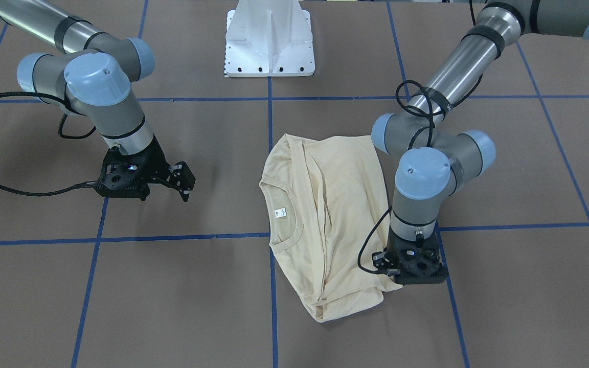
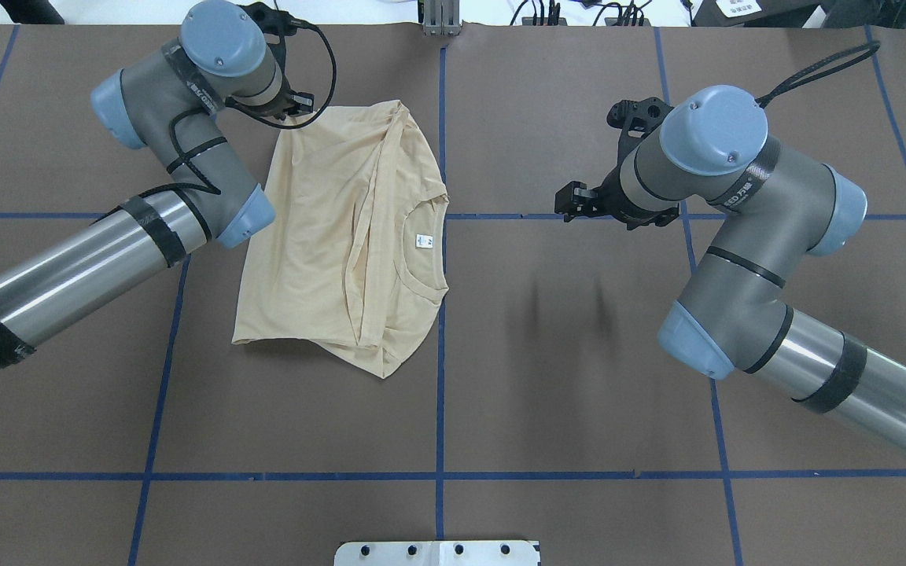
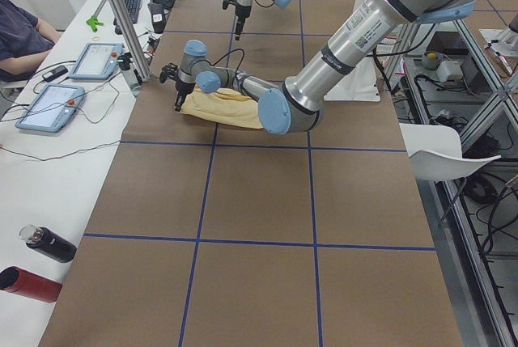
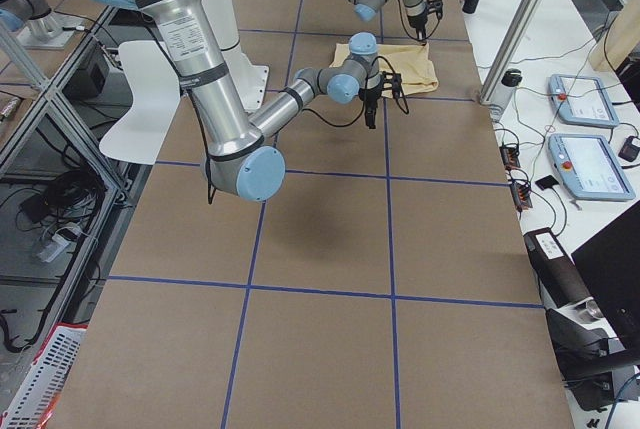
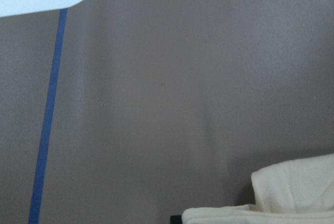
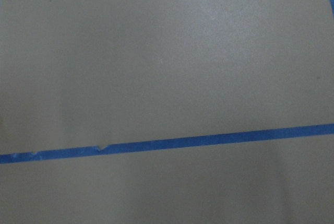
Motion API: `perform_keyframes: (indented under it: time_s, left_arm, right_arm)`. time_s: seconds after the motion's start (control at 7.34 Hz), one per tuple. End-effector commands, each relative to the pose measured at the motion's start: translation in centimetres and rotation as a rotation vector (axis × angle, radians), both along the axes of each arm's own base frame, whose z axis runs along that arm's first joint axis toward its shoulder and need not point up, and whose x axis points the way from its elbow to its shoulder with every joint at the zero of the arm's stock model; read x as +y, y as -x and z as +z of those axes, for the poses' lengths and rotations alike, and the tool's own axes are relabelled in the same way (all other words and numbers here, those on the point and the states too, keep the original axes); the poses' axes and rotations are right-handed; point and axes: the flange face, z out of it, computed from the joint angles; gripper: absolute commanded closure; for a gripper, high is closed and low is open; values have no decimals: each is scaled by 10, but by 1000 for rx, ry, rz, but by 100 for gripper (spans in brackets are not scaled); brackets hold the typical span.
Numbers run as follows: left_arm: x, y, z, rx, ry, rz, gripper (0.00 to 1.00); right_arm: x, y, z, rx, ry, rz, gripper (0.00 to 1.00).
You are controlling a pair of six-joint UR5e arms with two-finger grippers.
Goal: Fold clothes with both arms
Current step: 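Fold the grasped side over the shirt with the left gripper, then withdraw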
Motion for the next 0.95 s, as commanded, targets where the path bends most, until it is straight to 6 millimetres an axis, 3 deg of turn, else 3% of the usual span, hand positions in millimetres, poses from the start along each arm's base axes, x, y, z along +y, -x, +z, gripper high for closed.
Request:
perform_keyframes:
  time_s: [0.0, 0.14, 0.41, 0.82]
  left_arm:
    - [-21, 46, 1, -19, -89, 72, 0]
    - [-8, 70, 18, 23, -80, 127, 0]
    - [26, 100, 44, 56, -93, 183, 0]
    - [38, 107, 49, 62, -95, 176, 0]
  right_arm:
    - [3, 11, -5, -5, 11, -1, 0]
    - [3, 27, -17, -13, 22, 15, 0]
    - [9, 91, -60, -40, 87, 109, 0]
    - [46, 174, -118, -38, 169, 200, 1]
